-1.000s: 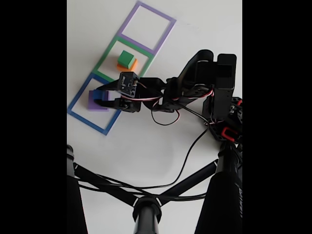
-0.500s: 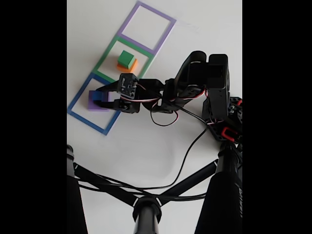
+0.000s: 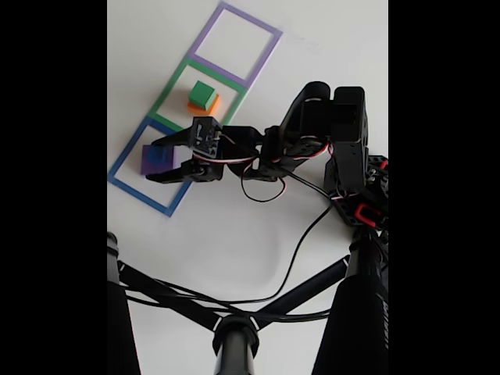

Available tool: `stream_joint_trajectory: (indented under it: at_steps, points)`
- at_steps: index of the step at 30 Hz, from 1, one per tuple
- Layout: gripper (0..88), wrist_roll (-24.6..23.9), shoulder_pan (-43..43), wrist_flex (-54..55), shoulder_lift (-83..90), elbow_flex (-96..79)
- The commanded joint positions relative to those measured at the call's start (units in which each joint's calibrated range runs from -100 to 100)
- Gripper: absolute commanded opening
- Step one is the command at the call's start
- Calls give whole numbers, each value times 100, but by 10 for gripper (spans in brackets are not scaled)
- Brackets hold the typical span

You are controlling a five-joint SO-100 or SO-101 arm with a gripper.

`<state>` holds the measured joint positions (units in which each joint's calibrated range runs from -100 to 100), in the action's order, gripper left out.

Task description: Tower of hanoi

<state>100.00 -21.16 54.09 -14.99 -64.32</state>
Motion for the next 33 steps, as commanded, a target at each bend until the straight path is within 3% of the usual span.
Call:
stream_joint_trajectory:
  at_steps: [1, 6, 11, 15, 21, 29, 33]
  points:
    - [270, 0, 17, 129, 178, 104]
    - [277, 0, 84, -446, 986, 32]
    - [273, 0, 237, -2195, 2480, 177]
    - [223, 0, 419, -4332, 3893, 604]
    - [31, 0, 774, -8025, 5459, 1923]
    - [2, 0, 1493, -12187, 5879, 4759]
    - [2, 0, 1857, -13571, 5782, 6113]
